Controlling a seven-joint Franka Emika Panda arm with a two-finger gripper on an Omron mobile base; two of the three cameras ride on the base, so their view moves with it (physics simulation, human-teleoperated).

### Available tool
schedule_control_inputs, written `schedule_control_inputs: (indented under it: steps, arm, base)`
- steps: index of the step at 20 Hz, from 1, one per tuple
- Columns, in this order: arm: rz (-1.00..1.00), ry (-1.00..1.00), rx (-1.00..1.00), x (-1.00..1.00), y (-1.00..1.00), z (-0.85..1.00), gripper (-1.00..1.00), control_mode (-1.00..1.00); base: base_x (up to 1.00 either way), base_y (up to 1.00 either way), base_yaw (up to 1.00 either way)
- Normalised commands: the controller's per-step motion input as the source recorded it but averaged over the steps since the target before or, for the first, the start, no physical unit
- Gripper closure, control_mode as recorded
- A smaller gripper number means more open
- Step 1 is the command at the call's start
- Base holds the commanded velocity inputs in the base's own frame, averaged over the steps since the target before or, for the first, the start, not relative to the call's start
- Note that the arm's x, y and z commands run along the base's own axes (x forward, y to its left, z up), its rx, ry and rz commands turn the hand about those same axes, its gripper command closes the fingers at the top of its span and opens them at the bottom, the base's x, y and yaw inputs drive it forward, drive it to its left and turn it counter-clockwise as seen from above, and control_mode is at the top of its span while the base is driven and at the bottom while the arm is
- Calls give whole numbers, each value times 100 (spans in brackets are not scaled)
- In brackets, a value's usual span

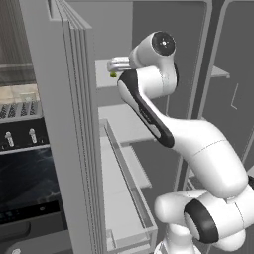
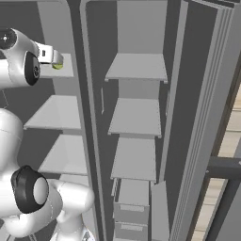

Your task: There is a bowl on the dining counter. Grab a lemon wedge from the fridge and place it in the bowl. Then get the liquor bottle and glass cup from the cabinet and place them next to the bowl.

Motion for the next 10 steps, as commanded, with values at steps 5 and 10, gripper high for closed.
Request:
schedule_control_inputs:
  steps: [5,10]
  arm:
    - [-2,0,0,34,0,0,-100,-100]
    - [-2,2,0,32,0,-3,-100,-100]
  base:
    - [0,0,0]
    - [0,0,0]
